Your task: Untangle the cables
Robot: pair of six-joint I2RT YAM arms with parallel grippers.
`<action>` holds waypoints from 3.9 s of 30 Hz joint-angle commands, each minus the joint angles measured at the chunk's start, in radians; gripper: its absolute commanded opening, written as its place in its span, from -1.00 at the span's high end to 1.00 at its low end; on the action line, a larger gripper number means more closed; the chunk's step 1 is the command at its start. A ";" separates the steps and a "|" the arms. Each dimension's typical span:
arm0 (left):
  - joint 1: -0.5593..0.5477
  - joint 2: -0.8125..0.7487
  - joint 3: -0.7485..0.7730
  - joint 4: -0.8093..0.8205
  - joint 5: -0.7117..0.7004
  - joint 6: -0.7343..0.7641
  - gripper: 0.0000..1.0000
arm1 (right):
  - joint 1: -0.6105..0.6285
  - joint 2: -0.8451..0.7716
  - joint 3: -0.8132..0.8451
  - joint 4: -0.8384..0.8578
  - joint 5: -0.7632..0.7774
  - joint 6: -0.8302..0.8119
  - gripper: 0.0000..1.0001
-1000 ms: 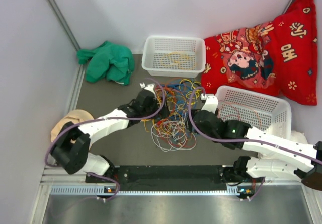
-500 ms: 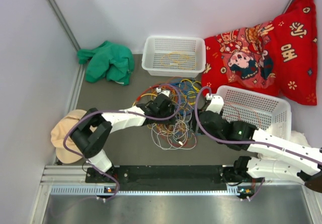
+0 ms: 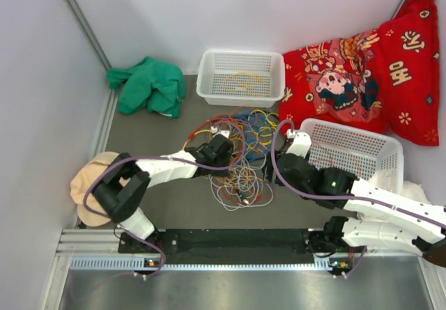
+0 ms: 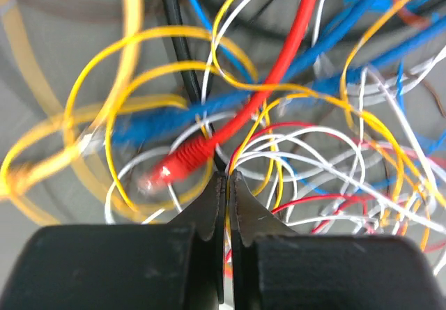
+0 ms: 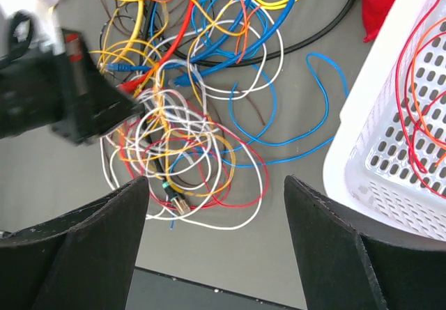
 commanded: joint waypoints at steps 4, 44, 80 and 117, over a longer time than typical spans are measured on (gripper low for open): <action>-0.001 -0.401 -0.010 -0.117 -0.058 0.041 1.00 | -0.011 -0.059 0.008 0.046 -0.003 -0.003 -0.55; 0.001 -0.640 0.365 -0.343 -0.156 0.047 1.00 | 0.003 0.199 0.261 0.580 -0.366 -0.391 -0.08; 0.002 -0.790 0.237 -0.326 -0.385 0.017 -0.98 | -0.003 0.127 0.760 0.208 -0.175 -0.480 1.00; -0.001 -0.787 -0.365 0.933 0.218 0.434 -0.87 | -0.006 0.305 1.112 -0.052 -0.346 -0.132 1.00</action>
